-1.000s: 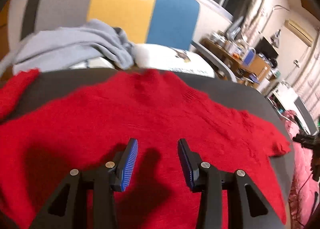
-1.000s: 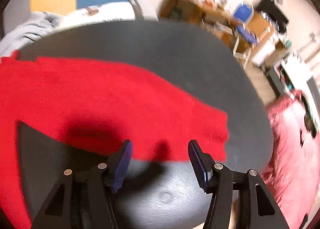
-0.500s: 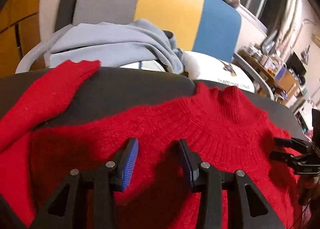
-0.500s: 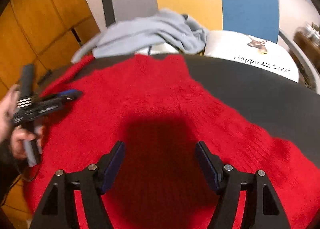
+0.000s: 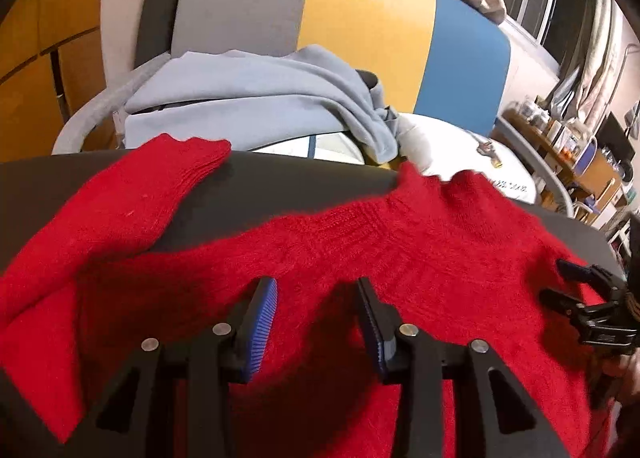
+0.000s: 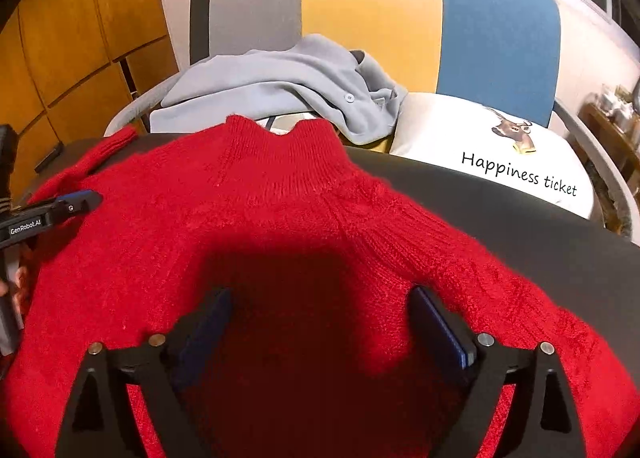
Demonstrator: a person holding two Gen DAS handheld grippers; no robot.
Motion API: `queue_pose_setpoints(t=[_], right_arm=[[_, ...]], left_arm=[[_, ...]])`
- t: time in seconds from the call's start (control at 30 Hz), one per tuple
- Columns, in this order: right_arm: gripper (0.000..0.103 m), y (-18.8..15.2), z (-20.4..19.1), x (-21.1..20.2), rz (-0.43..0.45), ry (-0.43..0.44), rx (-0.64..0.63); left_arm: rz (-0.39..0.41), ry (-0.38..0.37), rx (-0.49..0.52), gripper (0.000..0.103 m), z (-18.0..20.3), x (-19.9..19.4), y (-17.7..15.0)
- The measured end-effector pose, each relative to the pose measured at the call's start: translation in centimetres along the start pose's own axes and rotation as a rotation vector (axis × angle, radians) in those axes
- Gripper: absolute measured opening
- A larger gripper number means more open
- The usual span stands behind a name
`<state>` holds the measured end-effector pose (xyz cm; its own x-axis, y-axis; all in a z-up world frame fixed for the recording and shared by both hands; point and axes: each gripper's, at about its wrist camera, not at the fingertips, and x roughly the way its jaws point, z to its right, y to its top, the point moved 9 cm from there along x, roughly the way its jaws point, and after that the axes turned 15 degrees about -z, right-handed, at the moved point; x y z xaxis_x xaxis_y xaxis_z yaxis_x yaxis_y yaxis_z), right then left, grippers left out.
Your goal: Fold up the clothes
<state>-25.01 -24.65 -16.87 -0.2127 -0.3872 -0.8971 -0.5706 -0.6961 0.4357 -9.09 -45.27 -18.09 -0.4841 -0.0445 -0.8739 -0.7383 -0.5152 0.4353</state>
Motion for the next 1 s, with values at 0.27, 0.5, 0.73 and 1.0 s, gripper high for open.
queue_pose_setpoints(t=[0.27,0.5,0.73,1.0], right_arm=[[0.093,-5.7,4.3,-5.5,0.069,0.069,0.175],[0.093,-20.1,16.3,-15.3,0.146,0.157,0.627],[0.093,-36.7,29.7,-24.4,0.221,-0.094,1.049],[0.093,-38.7,33.5,-20.9,0.022,-0.359,0.944]], left_arm=[[-0.007,-0.171,0.149,0.042,8.0,-4.9,-8.9],[-0.073,-0.201,0.175,0.043,10.9,-4.5,-14.8],[-0.066,-0.268,0.090,0.043,10.6,-4.0,-15.5],[-0.058,-0.307,0.060,0.043,10.2,-3.8,-15.5]])
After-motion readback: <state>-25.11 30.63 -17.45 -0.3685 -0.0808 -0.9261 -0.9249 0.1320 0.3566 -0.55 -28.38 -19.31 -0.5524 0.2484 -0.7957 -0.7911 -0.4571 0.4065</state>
